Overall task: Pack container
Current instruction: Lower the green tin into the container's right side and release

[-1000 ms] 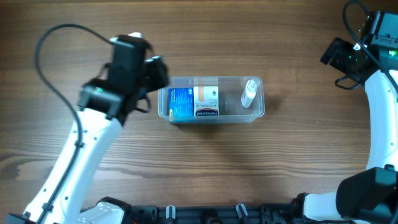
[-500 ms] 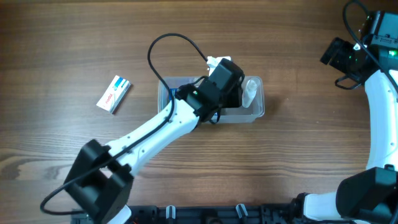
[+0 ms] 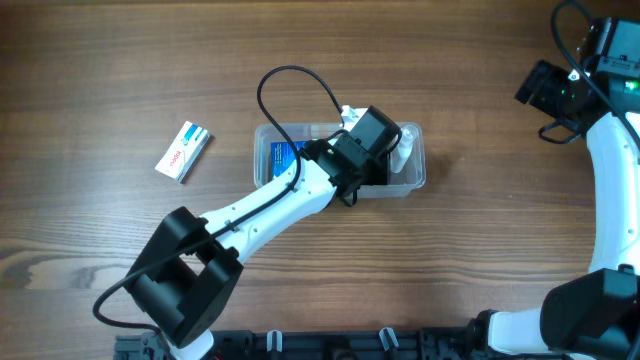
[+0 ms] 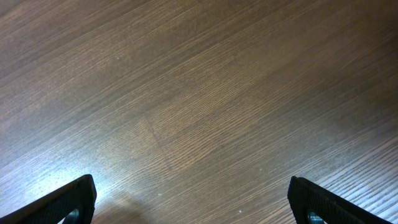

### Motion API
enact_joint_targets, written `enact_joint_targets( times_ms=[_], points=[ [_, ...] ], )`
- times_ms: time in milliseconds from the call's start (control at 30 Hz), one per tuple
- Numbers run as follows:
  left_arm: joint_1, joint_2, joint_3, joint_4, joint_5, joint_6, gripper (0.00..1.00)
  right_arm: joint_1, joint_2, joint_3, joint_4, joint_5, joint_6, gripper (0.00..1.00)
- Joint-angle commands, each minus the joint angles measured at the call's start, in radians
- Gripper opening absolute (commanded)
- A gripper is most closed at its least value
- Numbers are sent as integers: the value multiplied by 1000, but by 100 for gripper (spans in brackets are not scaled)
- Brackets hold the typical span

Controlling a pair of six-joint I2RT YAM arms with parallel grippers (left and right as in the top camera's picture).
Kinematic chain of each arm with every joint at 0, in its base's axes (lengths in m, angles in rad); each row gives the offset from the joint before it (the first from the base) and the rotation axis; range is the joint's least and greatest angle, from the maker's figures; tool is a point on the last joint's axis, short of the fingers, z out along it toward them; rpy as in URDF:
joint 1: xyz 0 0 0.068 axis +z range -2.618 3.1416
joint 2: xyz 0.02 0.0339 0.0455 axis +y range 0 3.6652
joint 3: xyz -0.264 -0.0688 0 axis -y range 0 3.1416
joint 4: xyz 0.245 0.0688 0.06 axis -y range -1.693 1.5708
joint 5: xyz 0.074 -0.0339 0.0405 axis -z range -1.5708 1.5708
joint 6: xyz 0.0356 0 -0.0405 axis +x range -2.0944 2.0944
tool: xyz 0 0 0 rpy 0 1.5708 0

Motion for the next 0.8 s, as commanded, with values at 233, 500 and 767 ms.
enact_joint_targets(
  times_ms=[233, 500, 767],
  points=[
    [-27, 65, 17, 30, -47, -43, 54, 1, -21, 8, 2, -5, 12, 100],
    [-27, 64, 17, 29, -47, -43, 82, 1, -21, 8, 2, -5, 12, 100],
    [20, -26, 21, -11, -68, -31, 73, 1, -21, 8, 2, -5, 12, 100]
  ],
)
